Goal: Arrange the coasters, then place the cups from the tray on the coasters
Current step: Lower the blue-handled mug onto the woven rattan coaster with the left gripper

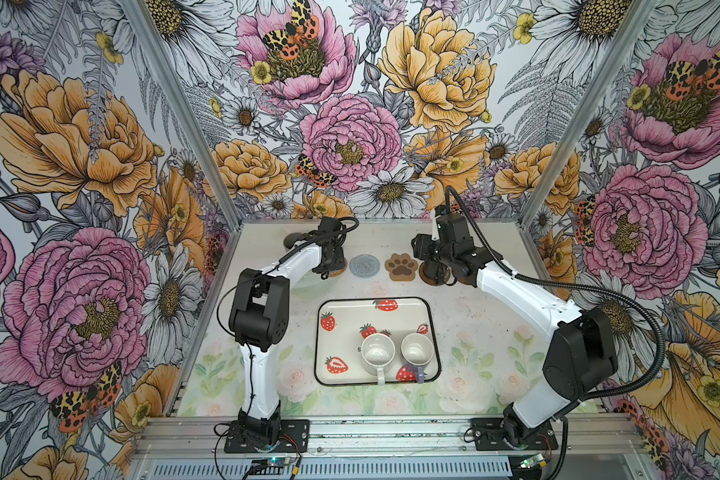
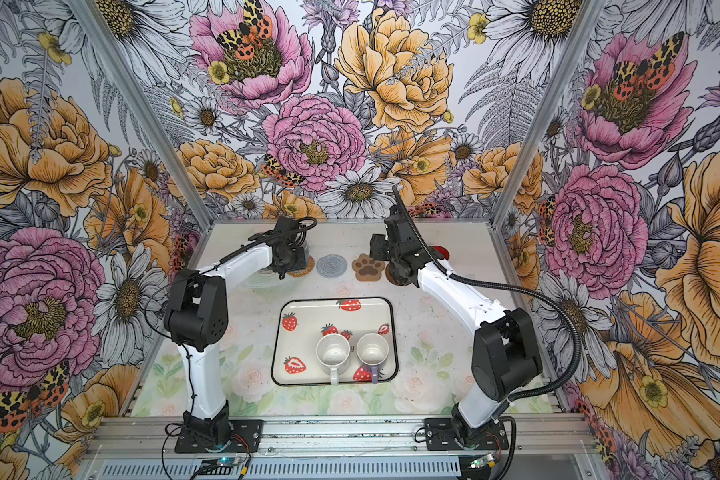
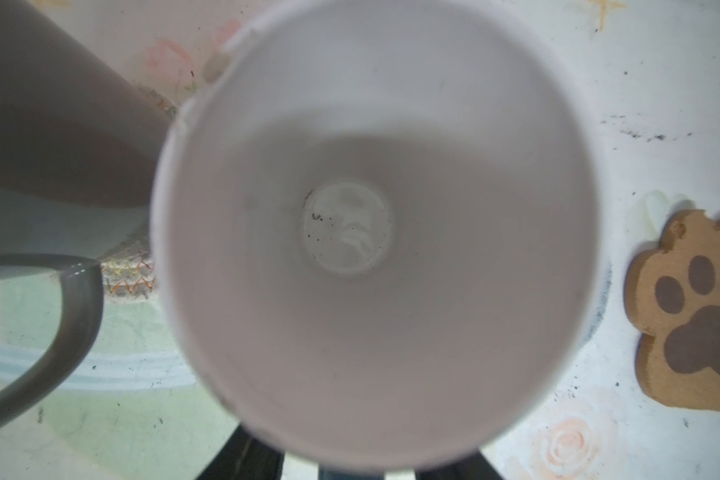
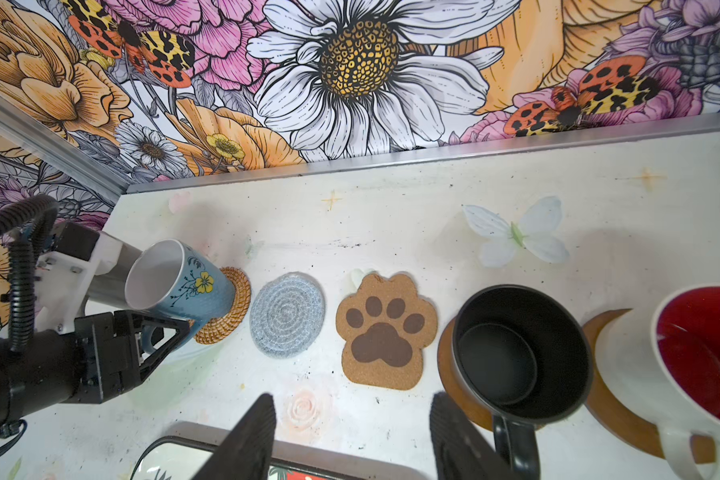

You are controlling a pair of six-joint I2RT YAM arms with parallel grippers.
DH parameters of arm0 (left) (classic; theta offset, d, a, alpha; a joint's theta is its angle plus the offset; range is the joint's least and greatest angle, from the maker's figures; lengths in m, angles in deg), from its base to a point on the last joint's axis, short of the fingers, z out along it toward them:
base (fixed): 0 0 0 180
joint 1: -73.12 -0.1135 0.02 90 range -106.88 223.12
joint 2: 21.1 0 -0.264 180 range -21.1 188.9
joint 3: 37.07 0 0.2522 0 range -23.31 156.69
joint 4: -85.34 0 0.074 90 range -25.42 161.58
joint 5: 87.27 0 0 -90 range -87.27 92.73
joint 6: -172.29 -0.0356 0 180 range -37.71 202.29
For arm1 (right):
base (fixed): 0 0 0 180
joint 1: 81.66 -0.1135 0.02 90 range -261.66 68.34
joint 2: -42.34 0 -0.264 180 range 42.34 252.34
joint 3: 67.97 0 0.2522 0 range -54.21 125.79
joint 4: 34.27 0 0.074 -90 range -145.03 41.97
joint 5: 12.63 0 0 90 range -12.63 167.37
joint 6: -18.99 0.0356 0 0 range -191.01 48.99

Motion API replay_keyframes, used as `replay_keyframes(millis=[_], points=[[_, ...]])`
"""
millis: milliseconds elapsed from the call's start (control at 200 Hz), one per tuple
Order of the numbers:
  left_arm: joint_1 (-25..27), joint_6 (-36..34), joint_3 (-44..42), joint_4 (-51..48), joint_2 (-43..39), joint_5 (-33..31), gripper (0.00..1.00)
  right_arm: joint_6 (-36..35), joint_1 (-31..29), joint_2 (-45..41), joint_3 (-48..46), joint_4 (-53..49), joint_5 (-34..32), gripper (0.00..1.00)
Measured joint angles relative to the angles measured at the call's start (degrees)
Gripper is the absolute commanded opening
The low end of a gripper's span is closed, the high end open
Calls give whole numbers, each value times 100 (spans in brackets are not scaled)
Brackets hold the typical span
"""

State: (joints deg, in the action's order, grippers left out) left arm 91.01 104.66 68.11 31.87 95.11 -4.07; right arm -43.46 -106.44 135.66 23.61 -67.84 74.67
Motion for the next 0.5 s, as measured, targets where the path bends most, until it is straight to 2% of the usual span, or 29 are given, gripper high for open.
replay_keyframes(millis=[240, 500], points=[[87, 28, -308, 20, -619, -195, 55, 50, 0, 0, 0, 0, 31, 61], [439, 323, -1139, 219, -1816, -789, 57, 160, 0, 4, 0, 0, 107, 60]])
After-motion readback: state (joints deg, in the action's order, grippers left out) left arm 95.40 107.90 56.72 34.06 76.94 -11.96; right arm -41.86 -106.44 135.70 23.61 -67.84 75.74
